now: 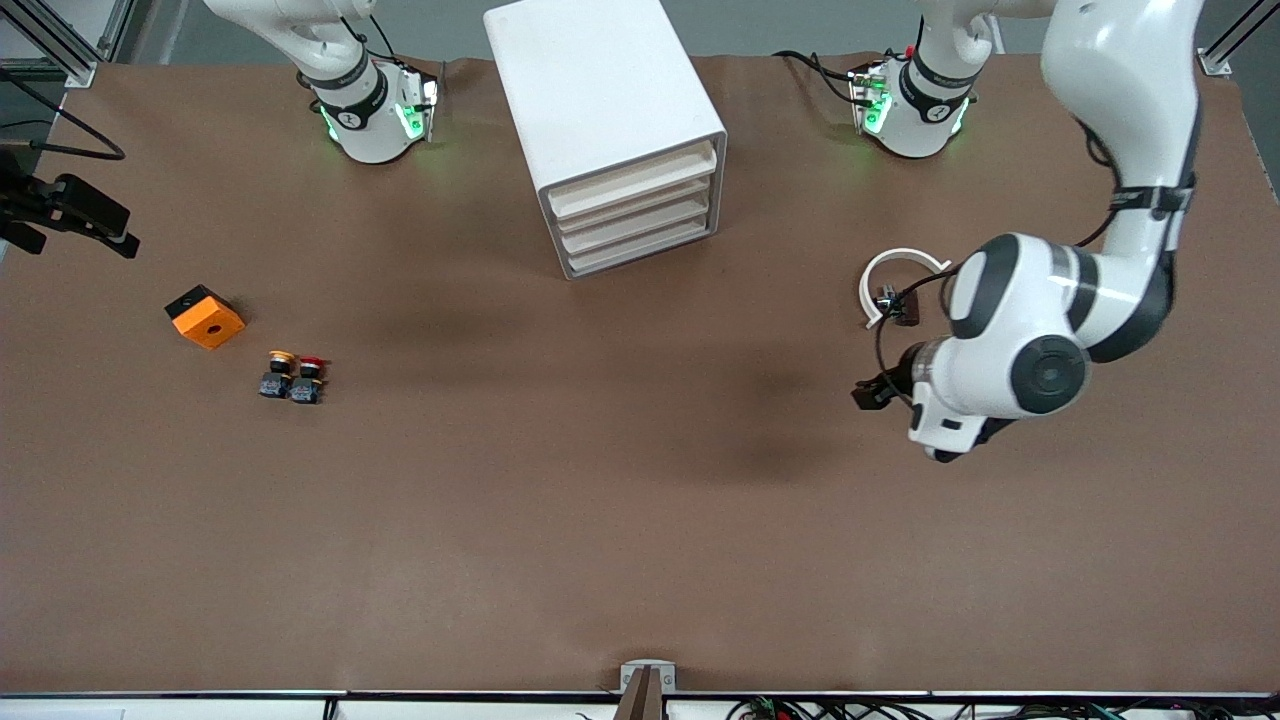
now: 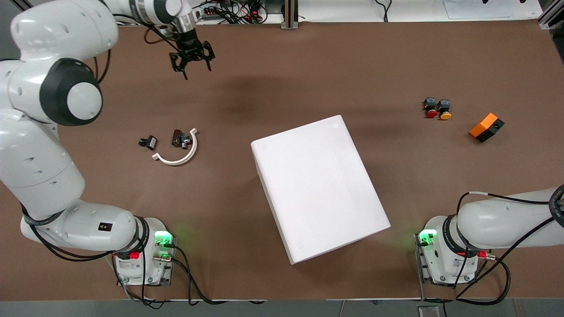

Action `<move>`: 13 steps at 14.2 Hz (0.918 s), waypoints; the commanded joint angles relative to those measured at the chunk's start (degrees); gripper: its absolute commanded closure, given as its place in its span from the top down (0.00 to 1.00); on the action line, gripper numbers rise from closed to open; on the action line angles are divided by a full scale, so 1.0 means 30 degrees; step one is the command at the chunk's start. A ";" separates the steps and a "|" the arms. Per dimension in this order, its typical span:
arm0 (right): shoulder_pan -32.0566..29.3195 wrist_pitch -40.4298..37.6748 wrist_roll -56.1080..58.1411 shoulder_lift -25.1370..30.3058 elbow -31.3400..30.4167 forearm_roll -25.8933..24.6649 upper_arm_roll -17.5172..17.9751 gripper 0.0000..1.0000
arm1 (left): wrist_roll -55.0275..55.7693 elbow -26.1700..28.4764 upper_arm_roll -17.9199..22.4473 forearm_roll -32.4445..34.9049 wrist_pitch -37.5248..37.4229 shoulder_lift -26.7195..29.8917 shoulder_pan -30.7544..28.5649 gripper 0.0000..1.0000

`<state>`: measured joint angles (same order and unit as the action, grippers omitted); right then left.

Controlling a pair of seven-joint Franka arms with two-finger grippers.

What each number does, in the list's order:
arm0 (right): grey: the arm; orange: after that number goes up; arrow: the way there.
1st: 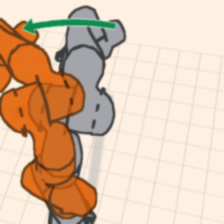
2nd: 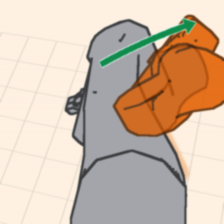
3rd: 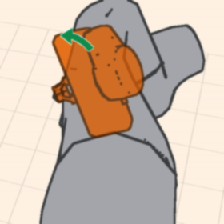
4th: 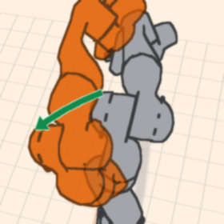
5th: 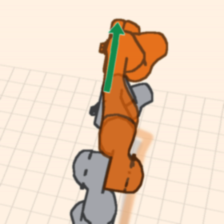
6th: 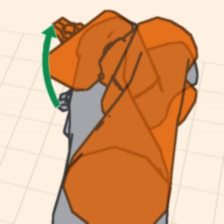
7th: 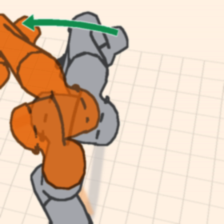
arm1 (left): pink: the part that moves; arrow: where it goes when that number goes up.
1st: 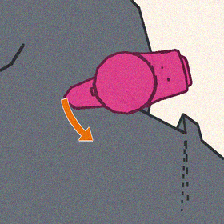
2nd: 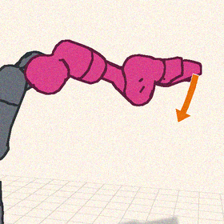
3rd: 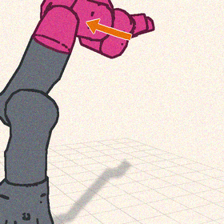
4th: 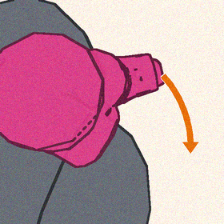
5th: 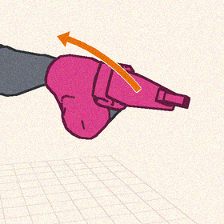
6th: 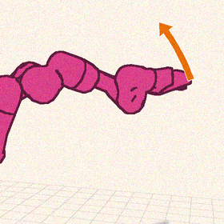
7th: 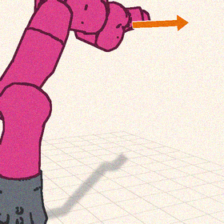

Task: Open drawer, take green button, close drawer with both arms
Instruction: 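Hook the left gripper on the drawer front and pull it open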

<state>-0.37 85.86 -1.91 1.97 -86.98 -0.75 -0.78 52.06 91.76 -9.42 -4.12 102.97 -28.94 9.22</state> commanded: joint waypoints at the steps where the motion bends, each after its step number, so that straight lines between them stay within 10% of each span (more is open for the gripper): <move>1: -0.0169 -0.0174 -0.0214 -0.0275 0.0576 0.0280 0.0056 1.00 | 0.2910 -0.0498 0.0006 -0.0383 0.0569 -0.0899 0.1053 1.00; 13: 0.0006 -0.0145 -0.0302 -0.0479 0.0898 0.0309 0.0115 1.00 | 1.9554 -0.0440 -0.0024 -0.8286 0.0483 -0.4767 0.4657 1.00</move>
<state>-0.31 85.95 -1.93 1.82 -86.60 -0.62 -0.70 105.47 91.44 -9.56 -25.19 104.93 -42.00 21.25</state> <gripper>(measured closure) 0.000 0.000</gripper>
